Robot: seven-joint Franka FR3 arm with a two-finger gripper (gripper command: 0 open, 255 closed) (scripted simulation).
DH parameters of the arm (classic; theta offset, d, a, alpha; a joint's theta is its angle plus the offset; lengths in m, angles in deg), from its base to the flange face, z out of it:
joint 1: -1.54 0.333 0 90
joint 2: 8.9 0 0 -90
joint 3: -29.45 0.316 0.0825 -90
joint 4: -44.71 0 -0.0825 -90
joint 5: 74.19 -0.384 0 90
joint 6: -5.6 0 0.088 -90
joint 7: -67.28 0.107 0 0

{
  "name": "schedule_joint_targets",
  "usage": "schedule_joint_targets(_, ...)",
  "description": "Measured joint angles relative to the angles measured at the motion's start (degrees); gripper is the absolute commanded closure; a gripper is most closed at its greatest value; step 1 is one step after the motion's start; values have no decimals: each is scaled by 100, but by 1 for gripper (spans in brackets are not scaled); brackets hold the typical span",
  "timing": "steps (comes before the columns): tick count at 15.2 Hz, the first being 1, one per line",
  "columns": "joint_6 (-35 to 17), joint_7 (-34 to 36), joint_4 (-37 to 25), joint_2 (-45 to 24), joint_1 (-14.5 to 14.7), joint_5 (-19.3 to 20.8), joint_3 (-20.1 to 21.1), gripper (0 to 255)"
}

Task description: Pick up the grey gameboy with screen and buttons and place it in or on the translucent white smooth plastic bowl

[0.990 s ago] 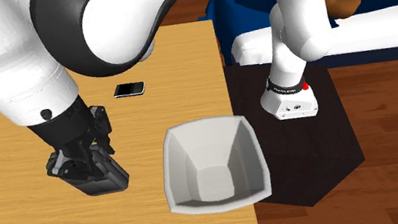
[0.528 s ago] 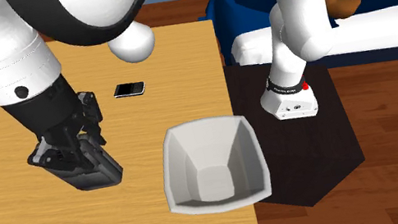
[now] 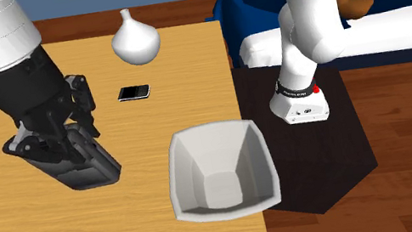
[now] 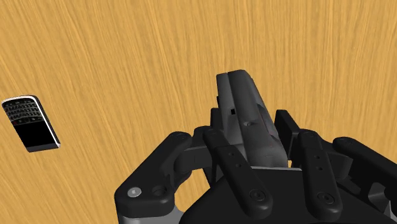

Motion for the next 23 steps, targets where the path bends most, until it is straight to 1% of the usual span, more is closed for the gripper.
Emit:
schedule_joint_targets(7, 611, 38, -777, -184, 143, 101, 10, 255)
schedule_joint_targets(13, 1222, 84, -1625, -443, 344, 249, 11, 255)
schedule_joint_targets(20, 2077, 113, -2968, -948, 750, 543, -27, 255)
schedule_joint_targets(22, 1996, 206, -2581, -632, 650, 395, 39, 255)
schedule_joint_targets(23, 1880, 212, -2234, -382, 522, 263, 77, 255)
